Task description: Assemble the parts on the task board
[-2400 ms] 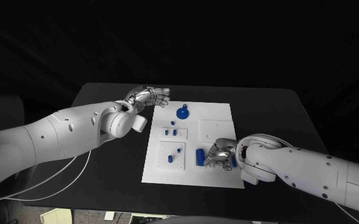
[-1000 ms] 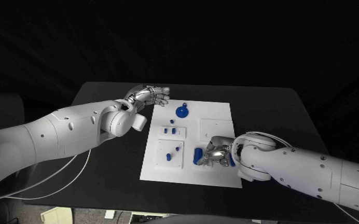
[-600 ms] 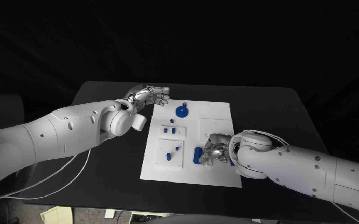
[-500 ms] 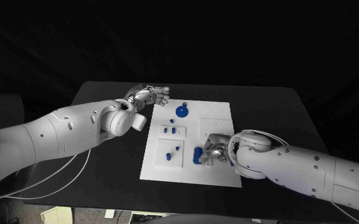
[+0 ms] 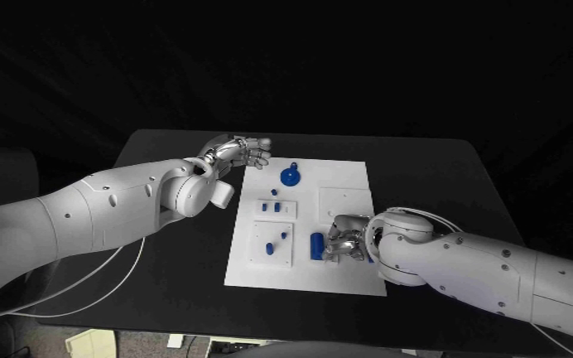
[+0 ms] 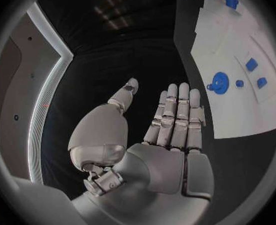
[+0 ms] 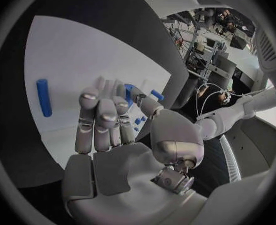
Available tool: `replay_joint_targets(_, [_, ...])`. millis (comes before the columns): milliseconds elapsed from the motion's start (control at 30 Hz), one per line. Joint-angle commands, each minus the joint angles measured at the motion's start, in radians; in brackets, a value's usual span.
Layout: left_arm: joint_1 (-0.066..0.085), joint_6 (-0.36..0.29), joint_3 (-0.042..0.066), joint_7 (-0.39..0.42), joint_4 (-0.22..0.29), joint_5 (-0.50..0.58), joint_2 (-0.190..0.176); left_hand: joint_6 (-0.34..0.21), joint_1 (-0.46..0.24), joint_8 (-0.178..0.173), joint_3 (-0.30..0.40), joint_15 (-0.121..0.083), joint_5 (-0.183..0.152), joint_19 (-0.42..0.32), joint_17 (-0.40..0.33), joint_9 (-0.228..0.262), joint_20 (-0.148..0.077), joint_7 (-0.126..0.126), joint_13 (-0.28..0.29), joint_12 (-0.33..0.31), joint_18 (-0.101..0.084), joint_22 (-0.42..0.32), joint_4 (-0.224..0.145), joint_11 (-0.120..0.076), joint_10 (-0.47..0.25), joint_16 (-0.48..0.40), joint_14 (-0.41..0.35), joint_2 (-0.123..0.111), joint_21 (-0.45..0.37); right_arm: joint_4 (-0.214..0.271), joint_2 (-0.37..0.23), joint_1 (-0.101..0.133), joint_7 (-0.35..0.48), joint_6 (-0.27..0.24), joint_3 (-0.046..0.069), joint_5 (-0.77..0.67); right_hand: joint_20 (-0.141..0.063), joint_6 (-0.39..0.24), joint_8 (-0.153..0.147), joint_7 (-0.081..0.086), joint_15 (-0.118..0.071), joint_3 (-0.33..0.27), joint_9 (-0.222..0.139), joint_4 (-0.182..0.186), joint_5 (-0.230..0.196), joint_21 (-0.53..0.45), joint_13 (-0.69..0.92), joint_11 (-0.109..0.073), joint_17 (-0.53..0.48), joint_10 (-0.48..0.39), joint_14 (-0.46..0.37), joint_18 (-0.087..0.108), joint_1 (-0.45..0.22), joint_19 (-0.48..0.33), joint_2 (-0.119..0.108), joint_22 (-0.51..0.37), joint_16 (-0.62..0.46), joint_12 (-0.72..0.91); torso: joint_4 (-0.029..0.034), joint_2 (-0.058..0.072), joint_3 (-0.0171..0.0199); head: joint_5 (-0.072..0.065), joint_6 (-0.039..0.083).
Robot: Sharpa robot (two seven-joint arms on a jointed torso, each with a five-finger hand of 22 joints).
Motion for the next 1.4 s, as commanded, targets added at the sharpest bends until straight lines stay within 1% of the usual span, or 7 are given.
replay_joint_targets(33, [0.001,0.014,0.001,0.005,0.002,0.005,0.001,-0.003,0.001,0.006,0.0,-0.001,-0.002,0.007,0.001,-0.001,0.003,-0.001,-0.001,-0.003,0.012,0.001,0.001,0.002,0.0,-0.006,0.008,0.005,-0.005,-0.005,-0.006,0.0,-0.03,0.017,0.001,-0.028,0.004,0.012,0.007,0.004,-0.003,0.009,-0.001,-0.002,-0.001,0.005,0.002,-0.001,0.001,0.01,0.002,0.02,0.0,0.005,-0.018,0.016,0.0,-0.006,-0.0002,0.0,0.0002,0.0,0.0])
replay_joint_targets(367, [0.001,0.013,0.0,0.005,0.002,0.005,0.001,-0.003,0.002,0.007,0.0,-0.001,-0.002,0.007,0.002,-0.002,0.003,-0.001,-0.001,-0.003,0.012,0.002,0.001,0.002,0.0,-0.006,0.008,0.005,-0.006,0.001,-0.005,0.0,-0.019,0.011,0.001,-0.004,0.005,0.012,0.007,0.005,-0.003,0.018,-0.001,0.001,-0.001,0.006,0.003,0.0,0.001,0.01,0.002,0.02,-0.002,0.006,-0.023,0.016,0.0,-0.007,0.0,0.0,0.0009,0.0,0.003])
replay_joint_targets(733, [0.001,0.013,0.0,0.004,0.003,0.005,-0.001,-0.003,0.002,0.007,0.0,-0.001,-0.002,0.007,0.003,-0.002,0.003,-0.001,-0.002,-0.003,0.012,0.002,0.001,0.002,0.0,-0.007,0.008,0.005,-0.006,-0.002,-0.044,0.001,0.006,-0.068,0.001,0.094,0.006,0.003,0.002,0.008,-0.002,0.01,-0.004,0.009,-0.001,0.005,0.005,0.002,-0.001,0.009,0.002,0.02,-0.035,0.007,-0.068,0.014,-0.002,-0.011,0.0001,0.0,0.0,0.0,0.005])
replay_joint_targets(933, [0.001,0.014,0.0,0.005,0.005,0.005,-0.003,-0.003,0.002,0.007,0.0,-0.001,-0.002,0.007,0.003,-0.002,0.003,-0.001,-0.002,-0.003,0.012,0.002,0.001,0.002,0.0,-0.007,0.008,0.005,-0.006,0.014,-0.09,0.016,0.027,-0.09,0.039,0.154,0.002,-0.048,-0.018,0.021,0.008,-0.005,-0.002,-0.001,-0.001,0.002,0.008,0.014,-0.004,0.0,0.003,0.02,-0.031,0.008,-0.125,0.012,-0.006,-0.011,-0.0003,0.0,0.0001,-0.003,0.01])
replay_joint_targets(1067, [0.001,0.014,0.0,0.005,0.006,0.005,-0.004,-0.003,0.002,0.007,0.0,-0.001,-0.002,0.007,0.003,-0.002,0.003,-0.001,-0.002,-0.003,0.012,0.002,0.001,0.002,0.0,-0.007,0.008,0.004,-0.006,0.008,-0.127,0.041,0.013,-0.061,0.056,0.154,0.0,-0.063,-0.02,0.027,0.014,-0.025,0.006,-0.007,-0.001,0.002,0.012,0.02,-0.004,-0.002,0.004,0.02,-0.023,0.009,-0.152,0.012,-0.006,-0.006,-0.0014,0.0,0.0001,-0.009,0.015])
replay_joint_targets(1233, [0.001,0.013,0.0,0.005,0.007,0.005,-0.004,-0.003,0.003,0.007,0.0,-0.001,-0.002,0.007,0.003,-0.002,0.003,-0.001,-0.002,-0.003,0.012,0.002,0.0,0.002,0.001,-0.007,0.009,0.004,-0.007,-0.038,-0.152,0.057,-0.013,-0.022,0.058,0.118,0.0,-0.069,-0.018,0.028,0.015,-0.038,0.013,-0.006,-0.002,0.001,0.014,0.021,-0.004,-0.004,0.004,0.02,-0.014,0.009,-0.169,0.012,-0.006,-0.005,-0.0018,0.0,0.0001,-0.006,0.02])
replay_joint_targets(1400, [0.001,0.014,0.0,0.003,0.008,0.005,-0.007,-0.003,0.003,0.007,0.0,-0.001,-0.002,0.007,0.003,-0.002,0.003,-0.001,-0.002,-0.003,0.012,0.002,0.0,0.002,0.001,-0.007,0.009,0.004,-0.007,-0.075,-0.159,0.057,-0.053,0.071,0.058,0.044,0.0,-0.07,-0.018,0.029,0.015,-0.042,0.014,-0.006,-0.002,0.001,0.015,0.021,-0.004,-0.004,0.004,0.02,-0.013,0.008,-0.17,0.012,-0.006,-0.004,-0.0005,0.0,0.0009,-0.011,0.021])
